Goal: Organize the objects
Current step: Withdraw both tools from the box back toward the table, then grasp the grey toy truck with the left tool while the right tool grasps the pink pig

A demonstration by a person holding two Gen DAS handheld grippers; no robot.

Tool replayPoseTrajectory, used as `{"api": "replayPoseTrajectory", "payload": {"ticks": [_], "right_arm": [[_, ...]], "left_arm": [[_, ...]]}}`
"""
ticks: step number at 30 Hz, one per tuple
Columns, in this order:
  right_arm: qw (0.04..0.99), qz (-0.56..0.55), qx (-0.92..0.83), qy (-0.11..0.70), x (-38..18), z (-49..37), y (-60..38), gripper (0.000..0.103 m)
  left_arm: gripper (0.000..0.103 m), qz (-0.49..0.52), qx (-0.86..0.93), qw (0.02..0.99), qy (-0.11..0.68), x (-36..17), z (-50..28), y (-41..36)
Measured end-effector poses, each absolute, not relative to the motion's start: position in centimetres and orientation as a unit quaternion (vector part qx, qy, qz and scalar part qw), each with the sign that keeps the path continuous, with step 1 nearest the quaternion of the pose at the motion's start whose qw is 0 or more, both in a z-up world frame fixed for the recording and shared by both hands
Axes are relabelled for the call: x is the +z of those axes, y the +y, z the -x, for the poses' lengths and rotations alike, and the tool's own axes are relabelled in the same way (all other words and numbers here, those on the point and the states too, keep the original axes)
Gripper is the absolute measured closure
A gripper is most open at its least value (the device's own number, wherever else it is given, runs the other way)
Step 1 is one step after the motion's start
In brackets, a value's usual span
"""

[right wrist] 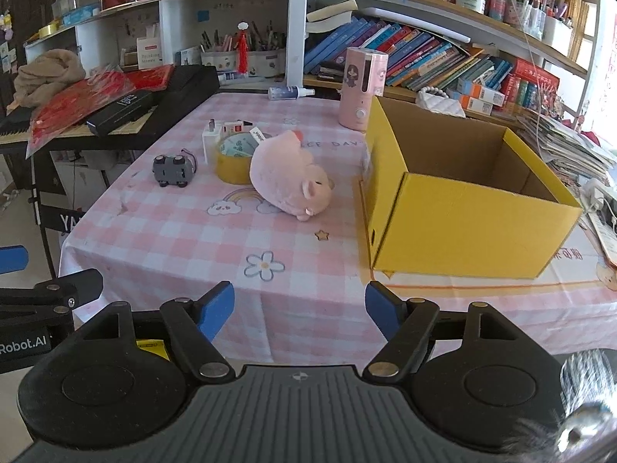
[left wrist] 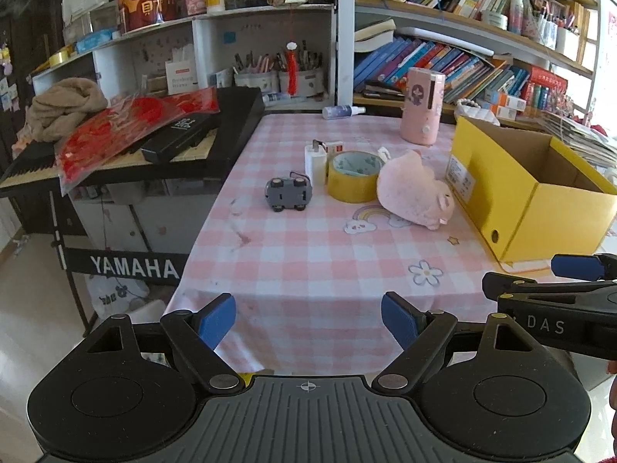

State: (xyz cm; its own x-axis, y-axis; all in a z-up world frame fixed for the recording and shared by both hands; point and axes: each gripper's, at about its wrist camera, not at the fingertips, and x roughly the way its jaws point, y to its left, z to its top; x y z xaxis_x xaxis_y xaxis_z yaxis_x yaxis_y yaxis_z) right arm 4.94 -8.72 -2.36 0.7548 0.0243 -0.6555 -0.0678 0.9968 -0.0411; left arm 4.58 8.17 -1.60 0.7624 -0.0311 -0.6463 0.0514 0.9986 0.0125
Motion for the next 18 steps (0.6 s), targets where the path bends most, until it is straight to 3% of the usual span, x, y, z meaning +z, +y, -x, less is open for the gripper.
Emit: {"api": "replayPoseTrajectory", "payload": {"ticks": [18], "right_arm": [[0.939,0.046,0.055,0.337,-2.5,-16.2,-7.4,0.03]], "left_arm": [[0.018,-0.003,0.015,0.935,0.354,-2.1,-15.3,9.0]]}}
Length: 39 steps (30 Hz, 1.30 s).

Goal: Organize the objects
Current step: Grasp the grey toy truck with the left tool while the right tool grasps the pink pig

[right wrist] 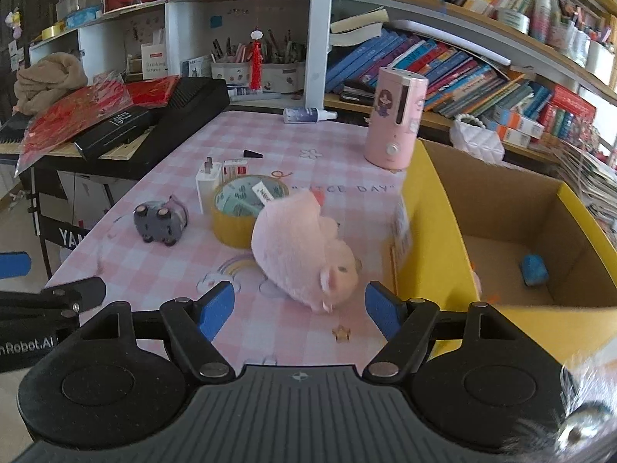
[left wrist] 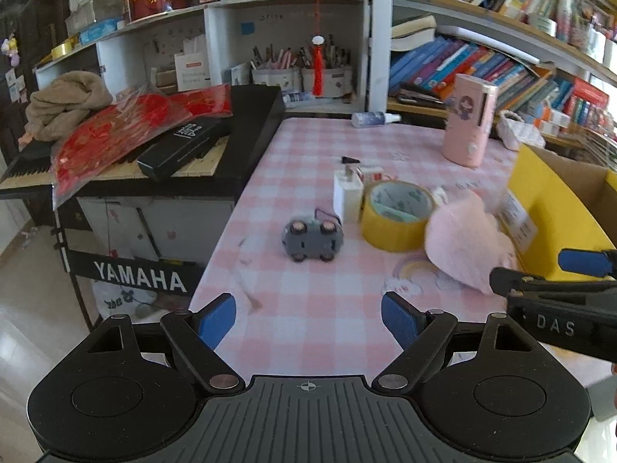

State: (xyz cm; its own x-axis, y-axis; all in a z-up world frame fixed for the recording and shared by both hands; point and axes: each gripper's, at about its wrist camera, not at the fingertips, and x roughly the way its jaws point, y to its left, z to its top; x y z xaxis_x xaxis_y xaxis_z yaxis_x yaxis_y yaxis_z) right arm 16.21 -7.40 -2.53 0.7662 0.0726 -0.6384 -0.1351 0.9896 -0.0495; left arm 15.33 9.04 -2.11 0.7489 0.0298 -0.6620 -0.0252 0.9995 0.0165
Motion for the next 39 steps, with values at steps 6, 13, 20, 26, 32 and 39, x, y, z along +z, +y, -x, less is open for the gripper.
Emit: {"api": "replayPoseTrajectory", "payload": {"ticks": [6,13,20,26,32,39], "right_arm": [[0.93,0.06,0.067,0.356,-3.3,-20.3,-7.5,0.025],[0.92,0.09,0.09,0.372,-4.7,-23.5,-7.2,0.022],[0.904,0.118,0.113,0.396,-6.2,-26.0,-6.9,0.022],[0.896,0.136,0.124,0.404,-6.9,-26.8,-6.7,0.025],[0.895,0.145,0.13,0.403,-7.2,-26.9,-6.8,0.034],[0.905,0.111,0.141,0.385,-5.4,-25.7,-7.6,0.042]], "left_arm": [[0.018,-0.004,0.032,0.933,0.357,-2.5,-19.7,8.9],[0.018,-0.022,0.038,0.926,0.375,-4.5,-24.9,8.2],[0.018,-0.04,0.037,0.915,0.399,-7.0,-28.3,7.3],[0.021,-0.033,0.037,0.91,0.412,-7.9,-29.4,7.3],[0.039,-0.013,0.03,0.908,0.417,-8.1,-29.3,7.9],[0.04,0.028,0.013,0.921,0.387,-4.8,-25.7,8.5]]}}
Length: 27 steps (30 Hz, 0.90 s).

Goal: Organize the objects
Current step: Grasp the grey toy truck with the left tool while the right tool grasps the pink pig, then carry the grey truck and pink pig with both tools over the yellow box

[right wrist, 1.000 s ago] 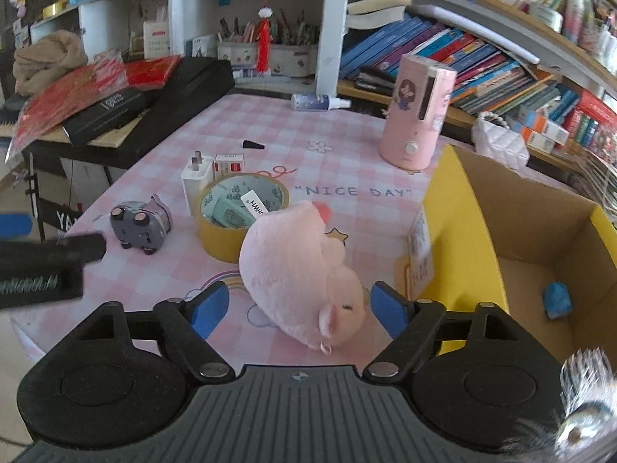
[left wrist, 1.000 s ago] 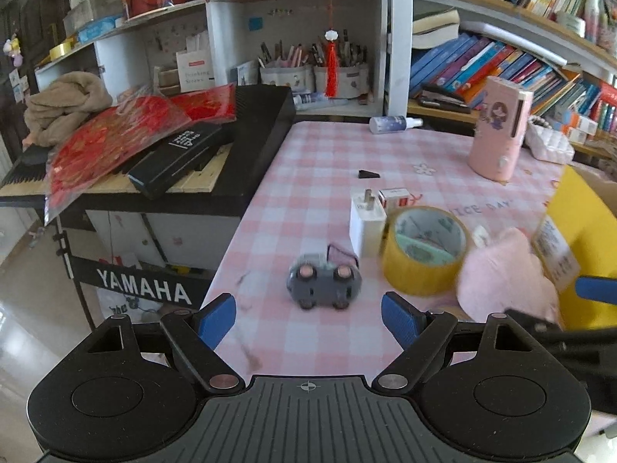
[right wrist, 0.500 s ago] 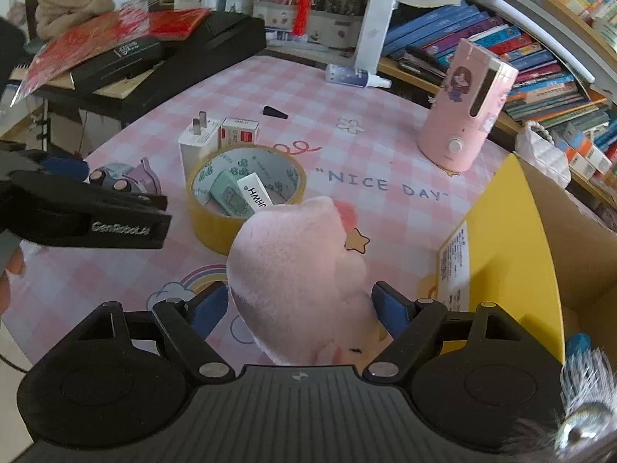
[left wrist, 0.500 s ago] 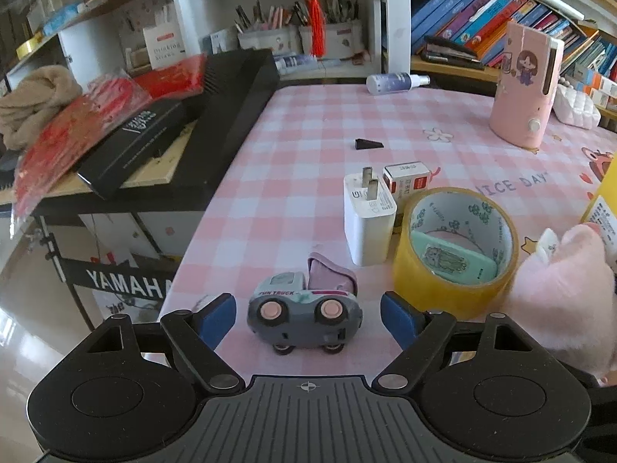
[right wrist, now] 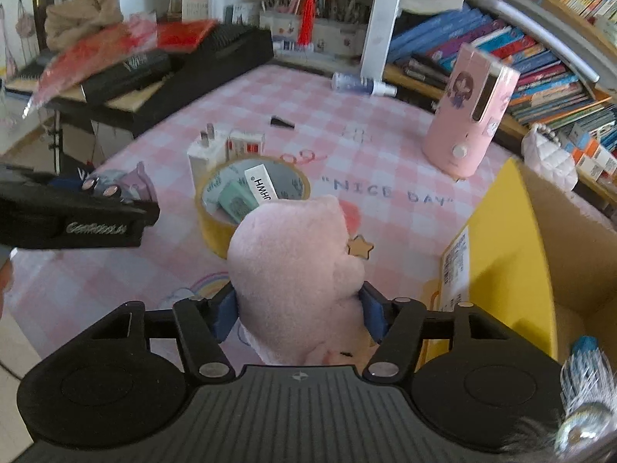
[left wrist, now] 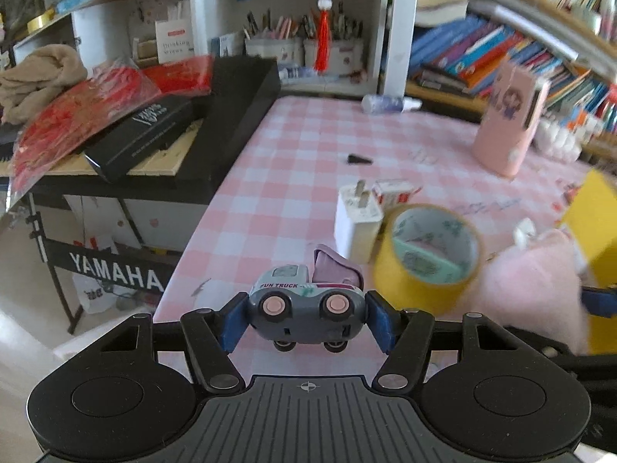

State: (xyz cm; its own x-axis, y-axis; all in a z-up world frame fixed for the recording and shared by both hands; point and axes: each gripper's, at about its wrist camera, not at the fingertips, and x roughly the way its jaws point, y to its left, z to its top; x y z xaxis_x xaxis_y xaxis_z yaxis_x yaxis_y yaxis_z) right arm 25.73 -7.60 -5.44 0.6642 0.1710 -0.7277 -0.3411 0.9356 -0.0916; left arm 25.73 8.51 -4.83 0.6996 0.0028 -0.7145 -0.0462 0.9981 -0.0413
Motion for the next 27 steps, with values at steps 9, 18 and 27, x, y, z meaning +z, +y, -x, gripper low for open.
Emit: {"api": "replayPoseTrajectory", "payload": {"ticks": [9,18,27], "right_arm": [[0.921,0.062,0.145,0.356,-1.9,-22.4,-8.6,0.042],[0.921,0.043,0.134,0.364,-1.3,-18.7,-8.0,0.041],[0.921,0.039,0.118,0.369,-1.4,-13.8,-7.1,0.041]], "left_arm": [[0.039,0.073,-0.018,0.934,0.349,-0.3,-19.7,9.1],[0.039,0.079,-0.037,0.935,0.342,0.3,-15.1,9.4],[0.039,0.082,-0.05,0.934,0.344,0.1,-10.7,10.3]]}}
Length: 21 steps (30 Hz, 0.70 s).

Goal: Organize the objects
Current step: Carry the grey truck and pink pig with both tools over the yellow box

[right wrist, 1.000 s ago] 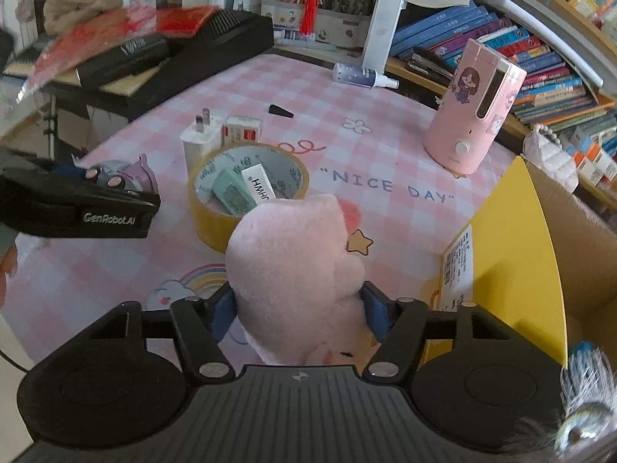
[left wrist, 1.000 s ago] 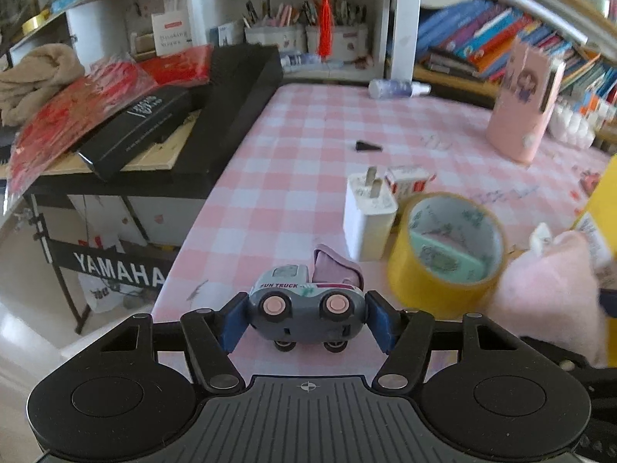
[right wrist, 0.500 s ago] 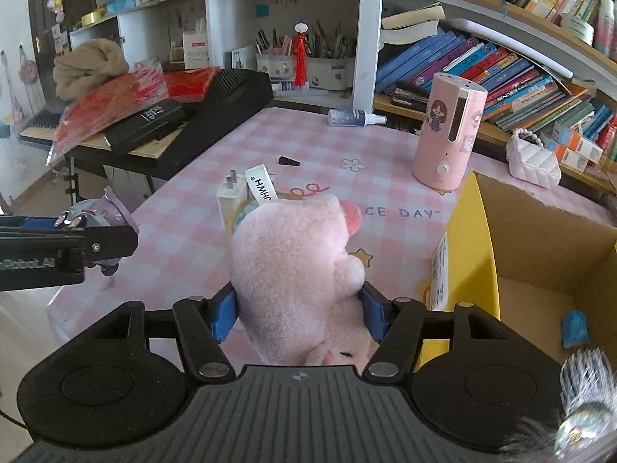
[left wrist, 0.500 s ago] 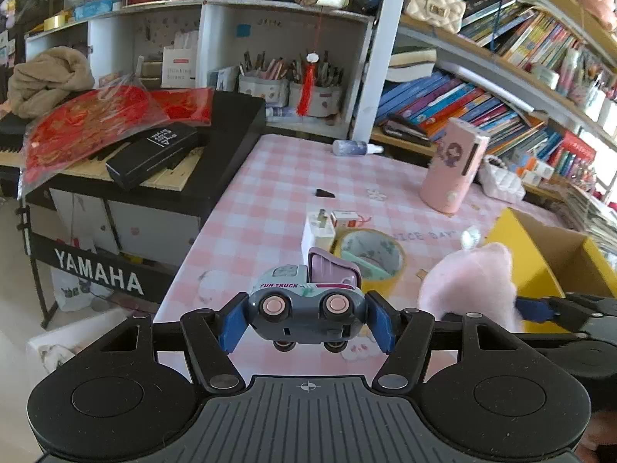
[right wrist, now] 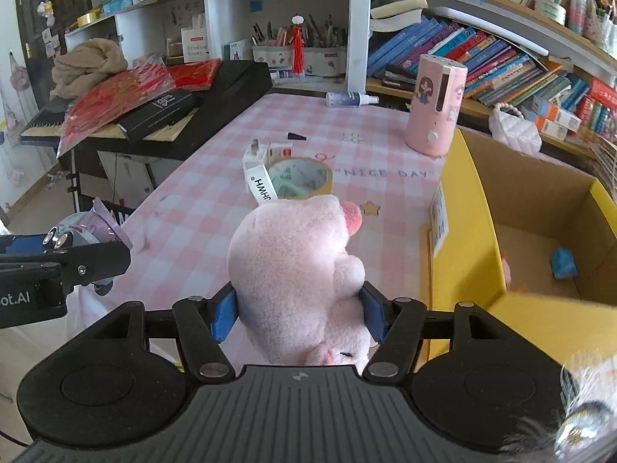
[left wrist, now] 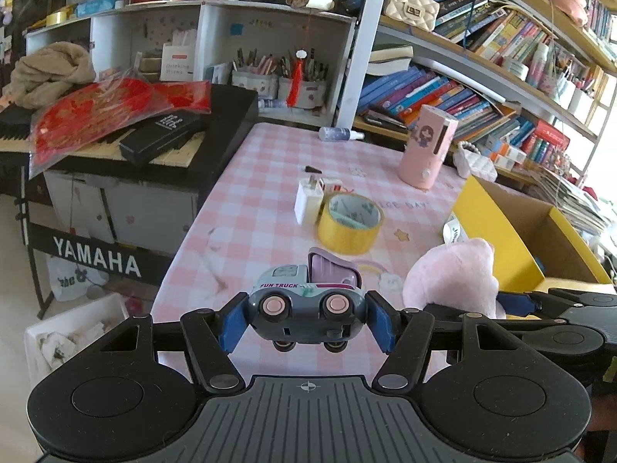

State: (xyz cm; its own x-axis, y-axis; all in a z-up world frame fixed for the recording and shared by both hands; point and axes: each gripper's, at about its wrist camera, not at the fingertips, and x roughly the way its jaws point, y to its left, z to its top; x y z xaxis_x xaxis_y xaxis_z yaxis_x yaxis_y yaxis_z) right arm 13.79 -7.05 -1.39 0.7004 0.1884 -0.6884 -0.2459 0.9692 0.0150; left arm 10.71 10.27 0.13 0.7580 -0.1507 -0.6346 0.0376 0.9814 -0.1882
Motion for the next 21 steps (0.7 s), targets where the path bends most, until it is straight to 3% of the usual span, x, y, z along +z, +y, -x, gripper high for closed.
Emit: {"api": "replayPoseTrajectory", "payload": {"ticks": [21], "right_arm": [[0.926,0.006,0.056,0.373,-2.2,-3.2,-9.2,0.041]], "left_arm": [[0.039,0.057,-0.117,0.927,0.352,-0.4,-3.2,8.4]]}}
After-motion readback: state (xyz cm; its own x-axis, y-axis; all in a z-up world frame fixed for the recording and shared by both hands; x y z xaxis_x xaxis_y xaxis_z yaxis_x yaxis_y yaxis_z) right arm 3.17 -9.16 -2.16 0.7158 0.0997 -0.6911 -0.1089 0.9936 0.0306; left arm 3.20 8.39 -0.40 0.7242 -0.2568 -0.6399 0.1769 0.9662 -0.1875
